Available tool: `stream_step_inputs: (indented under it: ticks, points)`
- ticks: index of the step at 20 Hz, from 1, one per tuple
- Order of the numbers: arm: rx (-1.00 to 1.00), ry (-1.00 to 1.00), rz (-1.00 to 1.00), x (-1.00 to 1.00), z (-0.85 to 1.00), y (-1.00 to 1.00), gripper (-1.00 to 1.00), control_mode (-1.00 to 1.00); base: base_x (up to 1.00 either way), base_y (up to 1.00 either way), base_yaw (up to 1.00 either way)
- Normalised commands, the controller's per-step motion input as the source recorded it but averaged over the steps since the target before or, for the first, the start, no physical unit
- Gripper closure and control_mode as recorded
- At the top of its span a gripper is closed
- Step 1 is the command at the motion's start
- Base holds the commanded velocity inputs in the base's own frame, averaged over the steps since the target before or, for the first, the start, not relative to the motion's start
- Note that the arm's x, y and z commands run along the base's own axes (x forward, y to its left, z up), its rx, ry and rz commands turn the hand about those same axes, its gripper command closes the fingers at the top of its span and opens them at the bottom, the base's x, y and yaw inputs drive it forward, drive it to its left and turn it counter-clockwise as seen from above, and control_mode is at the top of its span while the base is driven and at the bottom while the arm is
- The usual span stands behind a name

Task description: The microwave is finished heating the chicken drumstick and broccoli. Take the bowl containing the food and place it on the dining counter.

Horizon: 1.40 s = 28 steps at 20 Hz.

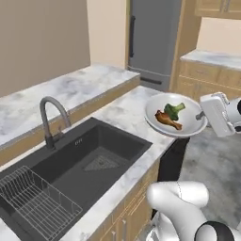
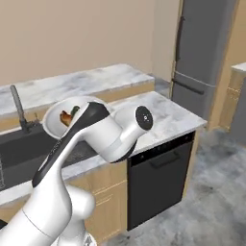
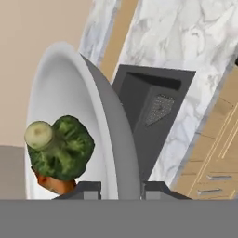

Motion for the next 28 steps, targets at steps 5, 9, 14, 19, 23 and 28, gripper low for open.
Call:
stream_step_inputs:
  ticks: [5,9,14,19,23,28]
  points:
    - [0.00,0.00,0.00,0.00,0.00,0.00,1.00,1.00,-0.05,0.00,0.76]
    - [0.00,0.00,0.00,0.00,0.00,0.00,1.00,1.00,0.00,0.00,0.72]
    - [0.00,0.00,0.00,0.00,0.00,0.00,1.00,1.00,-0.14,0.01,0.65]
    - [0.00,0.00,0.00,0.00,0.00,0.00,1.00,1.00,-0.08,0.13,0.20]
    - [0.00,0.00,0.00,0.00,0.00,0.00,1.00,1.00,-0.34,0.62,0.25]
    - [0.00,0.00,0.00,0.00,0.00,0.00,1.00,1.00,-0.35,1.00,0.34]
